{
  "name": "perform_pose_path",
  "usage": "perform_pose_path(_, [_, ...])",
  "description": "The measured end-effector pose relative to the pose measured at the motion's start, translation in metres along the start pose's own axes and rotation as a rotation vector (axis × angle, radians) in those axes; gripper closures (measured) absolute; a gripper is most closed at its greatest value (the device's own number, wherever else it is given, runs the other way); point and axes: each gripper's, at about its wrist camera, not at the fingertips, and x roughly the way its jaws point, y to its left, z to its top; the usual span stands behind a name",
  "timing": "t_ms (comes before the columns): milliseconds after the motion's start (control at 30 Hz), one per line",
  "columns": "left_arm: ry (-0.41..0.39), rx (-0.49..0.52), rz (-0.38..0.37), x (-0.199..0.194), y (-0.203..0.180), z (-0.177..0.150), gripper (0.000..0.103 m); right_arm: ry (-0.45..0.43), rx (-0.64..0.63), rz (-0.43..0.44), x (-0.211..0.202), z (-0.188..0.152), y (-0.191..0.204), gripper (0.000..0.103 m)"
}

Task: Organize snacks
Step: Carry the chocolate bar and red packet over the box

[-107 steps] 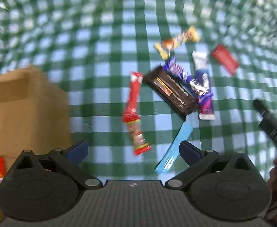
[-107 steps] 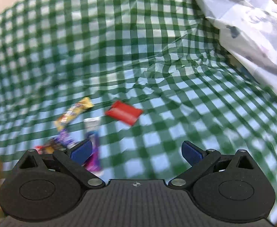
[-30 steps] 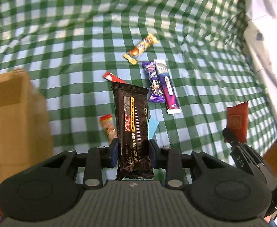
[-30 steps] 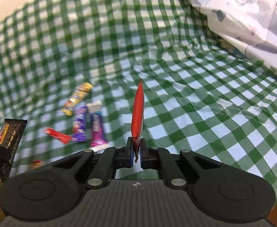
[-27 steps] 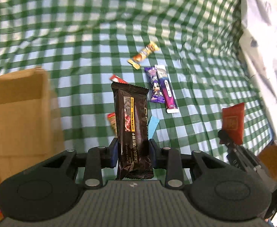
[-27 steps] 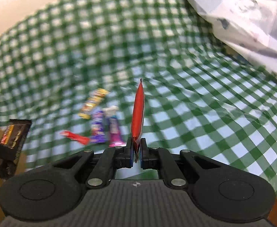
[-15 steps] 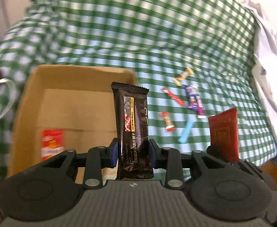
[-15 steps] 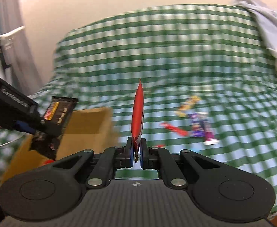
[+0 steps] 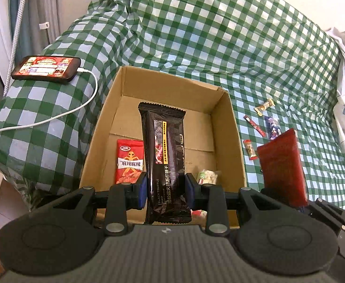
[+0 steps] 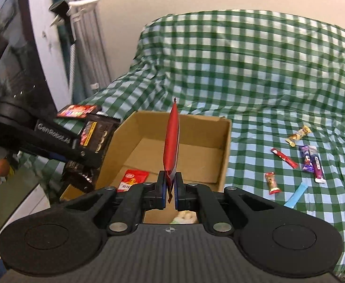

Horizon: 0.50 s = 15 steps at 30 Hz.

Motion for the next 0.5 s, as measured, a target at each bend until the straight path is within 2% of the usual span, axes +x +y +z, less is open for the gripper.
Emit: perform_pose_path(500, [0.006, 0.016, -0.003, 0.011, 0.011, -0.003, 0.067, 0.066, -0.053, -0.017, 0.013, 0.002, 0.016, 0.097])
